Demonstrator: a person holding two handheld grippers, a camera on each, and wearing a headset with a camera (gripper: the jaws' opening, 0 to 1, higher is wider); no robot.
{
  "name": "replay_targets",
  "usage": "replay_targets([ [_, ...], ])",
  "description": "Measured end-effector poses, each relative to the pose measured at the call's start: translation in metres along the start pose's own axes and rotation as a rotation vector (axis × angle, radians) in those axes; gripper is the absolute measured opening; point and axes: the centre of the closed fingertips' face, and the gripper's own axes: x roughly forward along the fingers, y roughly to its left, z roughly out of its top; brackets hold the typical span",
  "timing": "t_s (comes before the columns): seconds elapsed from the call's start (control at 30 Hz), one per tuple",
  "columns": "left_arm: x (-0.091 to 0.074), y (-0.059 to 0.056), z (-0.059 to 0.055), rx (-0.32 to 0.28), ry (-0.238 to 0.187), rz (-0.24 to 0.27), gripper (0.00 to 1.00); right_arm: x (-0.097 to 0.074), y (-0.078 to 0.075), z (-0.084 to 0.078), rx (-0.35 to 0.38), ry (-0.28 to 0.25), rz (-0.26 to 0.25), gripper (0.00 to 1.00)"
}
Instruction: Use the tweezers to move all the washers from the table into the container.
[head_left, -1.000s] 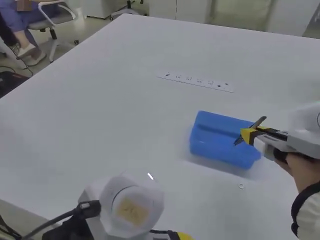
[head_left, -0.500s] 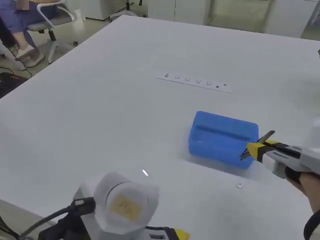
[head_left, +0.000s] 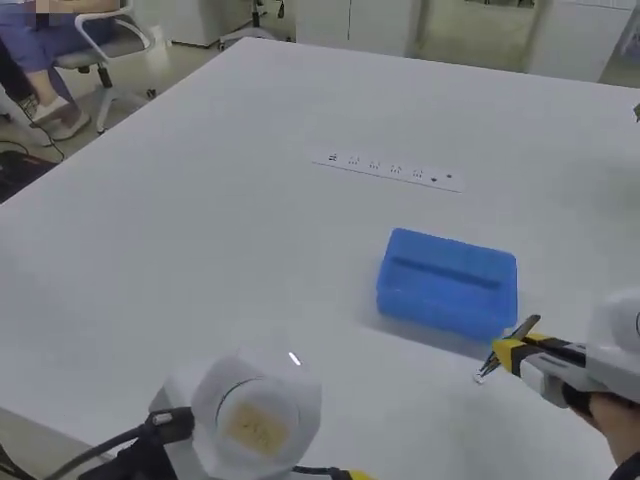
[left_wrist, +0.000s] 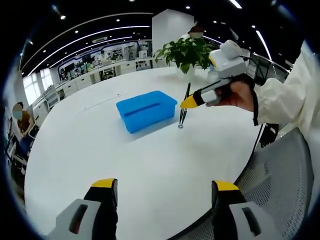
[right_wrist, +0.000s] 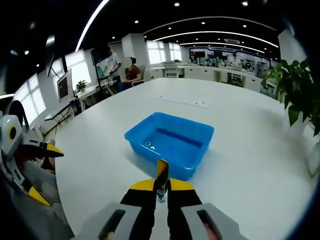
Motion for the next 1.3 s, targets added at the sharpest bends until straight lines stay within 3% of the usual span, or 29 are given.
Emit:
replay_targets([
  [1.3,0.0013,-0.0011,-0.0036,0.005,0.011,0.003,0.77,0.0051,0.0024,-0.001,-0.043,-0.001,-0.024,0.03],
])
